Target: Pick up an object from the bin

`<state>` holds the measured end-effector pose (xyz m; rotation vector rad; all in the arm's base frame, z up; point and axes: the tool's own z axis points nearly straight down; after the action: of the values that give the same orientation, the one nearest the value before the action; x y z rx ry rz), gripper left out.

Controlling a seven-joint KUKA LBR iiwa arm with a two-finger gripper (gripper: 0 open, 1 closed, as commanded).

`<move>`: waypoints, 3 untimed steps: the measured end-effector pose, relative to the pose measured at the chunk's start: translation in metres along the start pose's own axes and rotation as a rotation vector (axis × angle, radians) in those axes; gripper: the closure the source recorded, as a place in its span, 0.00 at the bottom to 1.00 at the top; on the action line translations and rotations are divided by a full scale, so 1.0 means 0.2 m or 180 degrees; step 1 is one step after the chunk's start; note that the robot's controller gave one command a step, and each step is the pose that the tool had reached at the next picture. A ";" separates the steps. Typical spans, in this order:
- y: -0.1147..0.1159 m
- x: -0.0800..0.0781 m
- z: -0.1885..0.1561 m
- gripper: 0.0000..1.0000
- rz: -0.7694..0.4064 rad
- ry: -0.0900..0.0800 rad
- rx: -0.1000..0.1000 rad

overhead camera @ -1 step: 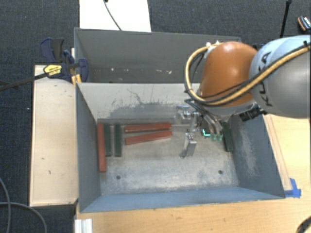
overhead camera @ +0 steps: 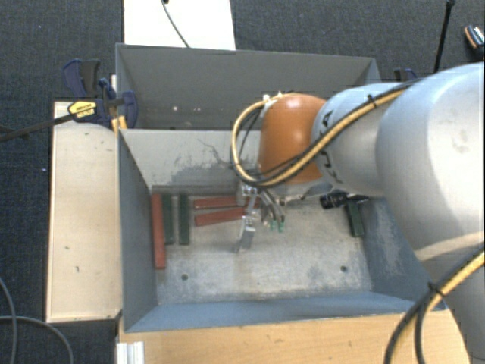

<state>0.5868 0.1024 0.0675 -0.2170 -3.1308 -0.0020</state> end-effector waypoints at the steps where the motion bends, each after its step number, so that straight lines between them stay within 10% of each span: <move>1: 0.00 -0.02 -0.03 1.00 0.0011 -0.0032 -0.0008; 2: 0.10 0.08 -0.65 1.00 -0.0312 -0.0041 -0.0007; 3: 0.14 0.01 -0.61 1.00 -0.0823 -0.0028 0.0000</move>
Offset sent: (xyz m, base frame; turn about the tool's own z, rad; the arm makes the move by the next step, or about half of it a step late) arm 0.0000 0.0000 0.0000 0.0000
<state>0.5885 0.1297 0.1892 0.1890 -3.1415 -0.0017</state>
